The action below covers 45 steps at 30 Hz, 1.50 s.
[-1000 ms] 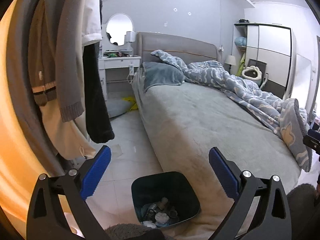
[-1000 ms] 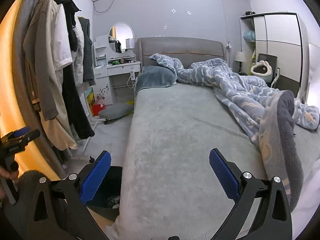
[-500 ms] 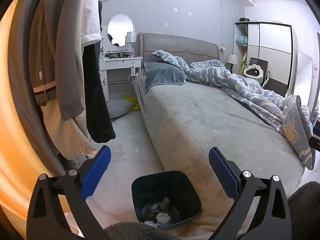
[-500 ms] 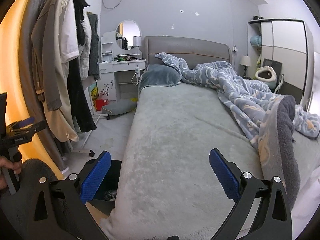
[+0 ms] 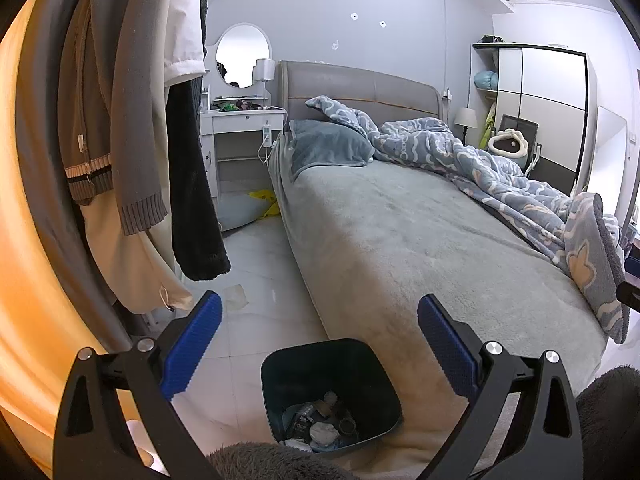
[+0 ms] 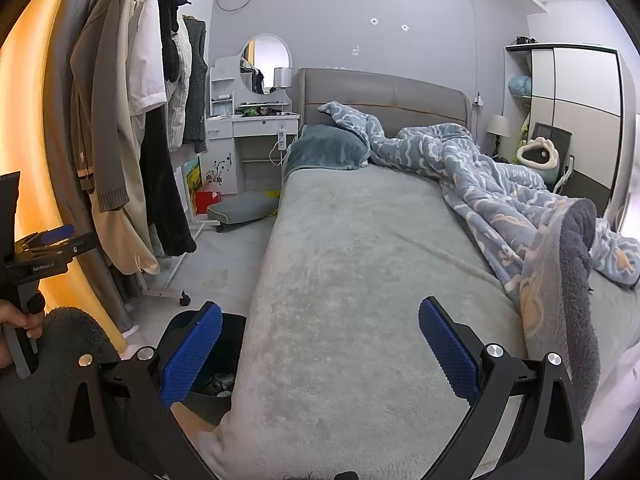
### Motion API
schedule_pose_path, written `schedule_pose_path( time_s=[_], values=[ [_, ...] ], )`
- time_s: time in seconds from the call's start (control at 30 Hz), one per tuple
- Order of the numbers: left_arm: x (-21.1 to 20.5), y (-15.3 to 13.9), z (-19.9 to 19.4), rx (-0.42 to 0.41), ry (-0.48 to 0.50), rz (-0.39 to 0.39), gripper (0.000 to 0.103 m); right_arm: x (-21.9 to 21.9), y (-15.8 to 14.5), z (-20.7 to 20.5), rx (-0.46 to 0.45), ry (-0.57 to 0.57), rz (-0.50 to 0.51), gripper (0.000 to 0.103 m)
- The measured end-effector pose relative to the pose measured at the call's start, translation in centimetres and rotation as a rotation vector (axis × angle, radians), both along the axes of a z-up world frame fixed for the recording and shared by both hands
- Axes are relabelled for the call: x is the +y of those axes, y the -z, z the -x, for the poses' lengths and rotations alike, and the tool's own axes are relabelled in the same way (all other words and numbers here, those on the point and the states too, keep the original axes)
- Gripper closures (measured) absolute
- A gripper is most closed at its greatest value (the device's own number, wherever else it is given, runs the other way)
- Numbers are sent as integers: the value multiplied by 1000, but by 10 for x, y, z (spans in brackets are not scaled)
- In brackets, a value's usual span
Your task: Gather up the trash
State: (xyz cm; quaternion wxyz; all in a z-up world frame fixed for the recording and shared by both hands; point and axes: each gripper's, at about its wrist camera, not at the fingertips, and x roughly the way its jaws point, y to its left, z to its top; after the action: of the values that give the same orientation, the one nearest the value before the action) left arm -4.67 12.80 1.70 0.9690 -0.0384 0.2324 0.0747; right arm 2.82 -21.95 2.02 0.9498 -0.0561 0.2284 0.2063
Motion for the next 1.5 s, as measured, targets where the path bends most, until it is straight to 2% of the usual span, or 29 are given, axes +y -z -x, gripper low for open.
schedule_pose_path(
  time_s=[1.5],
  values=[
    [-4, 1, 1, 0, 3, -4, 3, 0, 0, -1, 3, 1, -2, 3]
  ],
)
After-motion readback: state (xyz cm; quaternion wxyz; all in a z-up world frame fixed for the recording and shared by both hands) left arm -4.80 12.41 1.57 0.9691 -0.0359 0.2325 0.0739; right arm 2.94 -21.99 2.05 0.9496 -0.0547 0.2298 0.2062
